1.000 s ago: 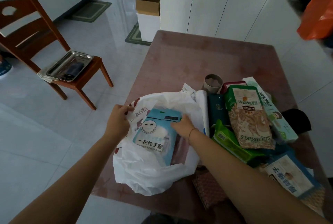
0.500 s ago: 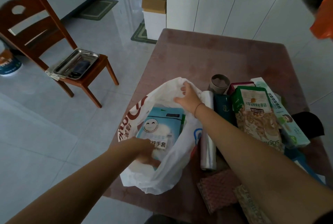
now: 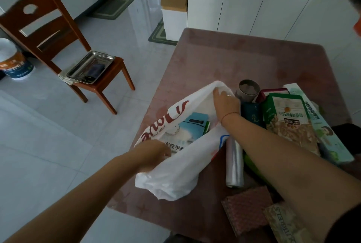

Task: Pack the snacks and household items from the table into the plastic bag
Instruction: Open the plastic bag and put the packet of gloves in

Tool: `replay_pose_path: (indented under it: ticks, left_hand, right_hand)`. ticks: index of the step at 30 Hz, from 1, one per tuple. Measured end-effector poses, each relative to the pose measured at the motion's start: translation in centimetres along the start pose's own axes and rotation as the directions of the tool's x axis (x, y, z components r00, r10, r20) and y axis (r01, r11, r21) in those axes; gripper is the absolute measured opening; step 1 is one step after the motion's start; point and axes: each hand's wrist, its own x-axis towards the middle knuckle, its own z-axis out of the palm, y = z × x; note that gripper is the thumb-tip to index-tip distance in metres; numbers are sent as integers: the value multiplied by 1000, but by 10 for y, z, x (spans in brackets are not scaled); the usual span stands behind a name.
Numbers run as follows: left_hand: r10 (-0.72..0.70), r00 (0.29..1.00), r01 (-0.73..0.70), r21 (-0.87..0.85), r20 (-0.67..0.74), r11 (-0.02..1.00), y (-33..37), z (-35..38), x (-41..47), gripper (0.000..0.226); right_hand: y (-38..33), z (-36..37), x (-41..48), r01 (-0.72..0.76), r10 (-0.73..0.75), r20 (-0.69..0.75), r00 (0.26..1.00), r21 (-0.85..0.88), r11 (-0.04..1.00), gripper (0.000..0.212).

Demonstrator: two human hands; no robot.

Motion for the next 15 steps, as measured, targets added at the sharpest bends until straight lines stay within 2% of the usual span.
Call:
replay_pose_path:
  ticks: [1,2,3,5,6,7,8,9,11,12,13,15]
  left_hand:
    - [105,979,-100,38,-174,994,-3,-3,-4,24]
    - [209,915,-182,110,-345,977,-8,-4,-7,21]
    - [309,796,-242,194,-520,951,-13,-1,-11,17]
    - [358,465,-302,236,-809,924,-18,6,-26,23]
    - [343,350,-344,221,-872,913,-17,8,-34,26]
    - [352,294,-390,225,-889,893,-16,9,-42,27]
    - [383,286,-430,239,-878,870,-13,10,-49,28]
    - [424,332,-468,243,-843,850,-9,11,-55,31]
    - [494,526,-574,140,-692,807,4,2,-66,43]
    - [500,607,-615,34,-617,788,9,-4,-69,48]
    - [477,657,-628,-73,-584,775,13,-11,-68,48]
    - [335,699,-565,-202,-631,800,20,-30,-55,39]
  right_hand:
    - [4,-3,0,-13,13,-16,1000,1,1000,47]
    - [9,-6,0,-27,27,-29,999,0,1000,39]
    - [14,-10,0,-38,38,-45,998,-3,999,33]
    - [23,-16,0,-60,60,-100,993,6,998,29]
    - [25,-19,-1,-72,74,-131,989,24,997,29]
    - [26,-22,-2,-87,93,-148,985,50,995,31]
    - [26,-25,-4,-103,115,-146,983,88,991,38]
    - [24,-27,-7,-122,140,-126,982,142,982,46]
    - [19,-31,-13,-206,229,-37,973,313,927,63]
    - [15,-32,-15,-283,288,53,956,423,861,73]
    - [11,-32,-17,-364,332,157,930,520,773,82]
    - [4,-28,-22,-466,355,302,885,607,644,101]
